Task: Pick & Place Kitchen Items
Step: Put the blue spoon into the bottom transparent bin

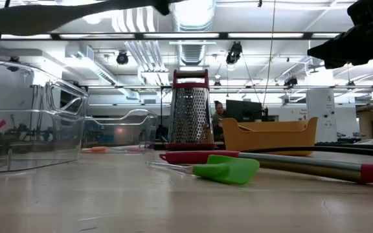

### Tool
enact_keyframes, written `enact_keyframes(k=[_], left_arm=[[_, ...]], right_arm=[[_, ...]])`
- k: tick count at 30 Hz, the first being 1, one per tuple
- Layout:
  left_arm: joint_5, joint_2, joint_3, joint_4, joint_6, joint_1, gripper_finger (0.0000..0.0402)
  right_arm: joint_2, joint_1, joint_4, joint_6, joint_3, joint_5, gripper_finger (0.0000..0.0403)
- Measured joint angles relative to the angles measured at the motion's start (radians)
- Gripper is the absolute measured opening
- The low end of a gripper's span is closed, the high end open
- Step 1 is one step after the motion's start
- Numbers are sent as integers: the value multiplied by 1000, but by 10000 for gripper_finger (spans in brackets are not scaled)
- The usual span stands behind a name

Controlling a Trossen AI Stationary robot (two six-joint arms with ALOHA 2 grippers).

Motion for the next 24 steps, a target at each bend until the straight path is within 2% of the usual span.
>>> enact_keyframes(k=[5, 13, 19, 24], left_arm=[[-74, -68, -106, -46, -136, -48, 89], [-164, -284, -465, 13, -327, -132, 92], [-140, -485, -754, 180, -419, -162, 93], [-88, -594, -918, 244, -446, -183, 93]], right_arm=[[0, 0, 0, 0, 0, 0, 9], [0, 0, 0, 0, 0, 0, 9], [0, 0, 0, 0, 0, 0, 9], [0, 0, 0, 0, 0, 0, 9]])
